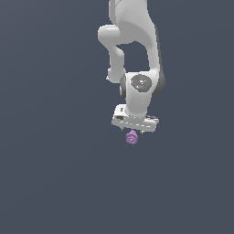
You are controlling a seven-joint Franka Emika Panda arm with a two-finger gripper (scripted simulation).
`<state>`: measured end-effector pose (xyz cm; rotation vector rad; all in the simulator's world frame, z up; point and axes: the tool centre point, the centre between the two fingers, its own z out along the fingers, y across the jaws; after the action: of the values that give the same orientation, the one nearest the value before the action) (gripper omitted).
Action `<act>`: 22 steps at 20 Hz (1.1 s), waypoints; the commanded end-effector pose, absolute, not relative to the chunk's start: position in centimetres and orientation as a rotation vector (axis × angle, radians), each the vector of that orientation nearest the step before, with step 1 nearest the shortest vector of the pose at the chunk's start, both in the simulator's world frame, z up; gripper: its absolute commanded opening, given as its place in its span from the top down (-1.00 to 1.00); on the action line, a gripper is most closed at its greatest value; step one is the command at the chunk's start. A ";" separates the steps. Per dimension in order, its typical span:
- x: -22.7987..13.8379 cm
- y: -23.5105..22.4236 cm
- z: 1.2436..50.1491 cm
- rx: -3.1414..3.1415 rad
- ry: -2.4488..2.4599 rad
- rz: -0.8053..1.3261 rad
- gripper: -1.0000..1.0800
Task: Pick up the object and move it to a goal position.
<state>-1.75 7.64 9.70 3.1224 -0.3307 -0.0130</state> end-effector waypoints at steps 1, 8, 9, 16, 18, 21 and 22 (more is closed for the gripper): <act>-1.8 8.0 9.4 3.119 -0.366 -0.006 -0.92; -1.9 8.4 9.1 3.117 -0.390 -0.002 -0.92; -1.9 8.4 9.0 3.117 -0.390 -0.002 -0.92; -1.9 8.4 6.7 3.117 -0.392 -0.001 -0.92; -2.0 8.4 5.6 3.117 -0.394 -0.001 -0.92; -2.0 8.4 4.5 3.116 -0.396 0.000 -0.92; -1.9 8.4 4.3 3.116 -0.396 0.000 -0.92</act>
<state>-2.01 8.38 4.68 3.1162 -0.3952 -0.0024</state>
